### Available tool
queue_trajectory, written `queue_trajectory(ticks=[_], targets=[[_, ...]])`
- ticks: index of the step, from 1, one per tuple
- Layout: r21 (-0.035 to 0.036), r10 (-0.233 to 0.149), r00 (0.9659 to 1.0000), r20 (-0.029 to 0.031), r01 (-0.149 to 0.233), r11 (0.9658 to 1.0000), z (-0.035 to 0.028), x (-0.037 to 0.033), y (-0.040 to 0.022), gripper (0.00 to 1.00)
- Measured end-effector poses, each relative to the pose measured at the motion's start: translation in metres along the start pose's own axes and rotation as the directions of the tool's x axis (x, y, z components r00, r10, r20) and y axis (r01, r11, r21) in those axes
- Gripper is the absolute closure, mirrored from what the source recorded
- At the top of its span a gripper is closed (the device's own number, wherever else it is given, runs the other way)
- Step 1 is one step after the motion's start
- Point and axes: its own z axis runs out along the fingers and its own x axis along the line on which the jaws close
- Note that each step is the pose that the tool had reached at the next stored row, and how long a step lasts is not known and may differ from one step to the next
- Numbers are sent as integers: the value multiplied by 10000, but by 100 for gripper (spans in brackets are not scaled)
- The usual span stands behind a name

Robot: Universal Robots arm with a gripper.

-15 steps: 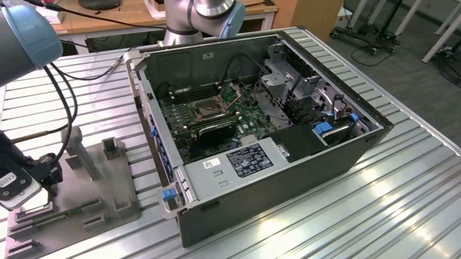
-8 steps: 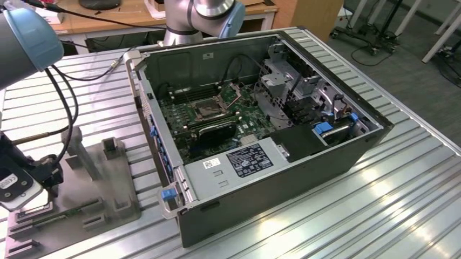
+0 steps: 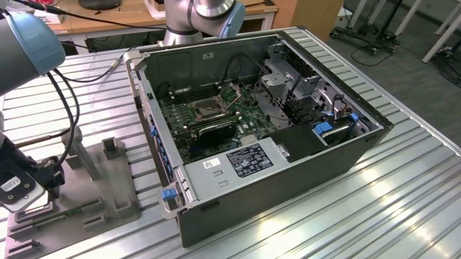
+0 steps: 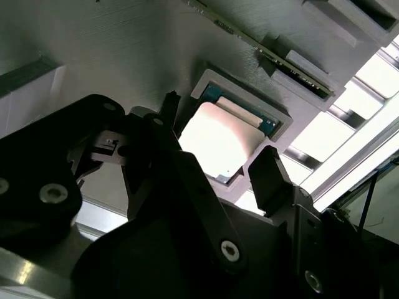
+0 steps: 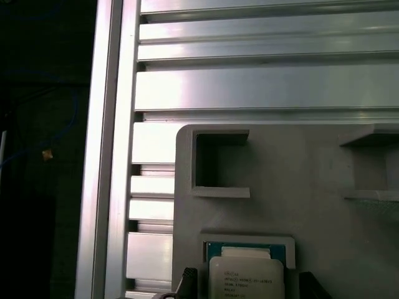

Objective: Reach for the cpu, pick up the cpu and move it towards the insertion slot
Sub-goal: 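Pick up the cpu and move it towards the insertion slot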

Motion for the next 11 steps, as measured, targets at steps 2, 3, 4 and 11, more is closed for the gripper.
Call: queue_trajectory(ticks=[2, 3, 4, 11], targets=[[-12, 0, 10000, 2, 0, 10000, 4, 3, 0, 28], [-13, 0, 10000, 1, 0, 10000, 4, 3, 0, 28], [-14, 0, 10000, 1, 0, 10000, 4, 3, 0, 28], [-15, 5, 10000, 2, -5, 10000, 5, 23, 0, 28]])
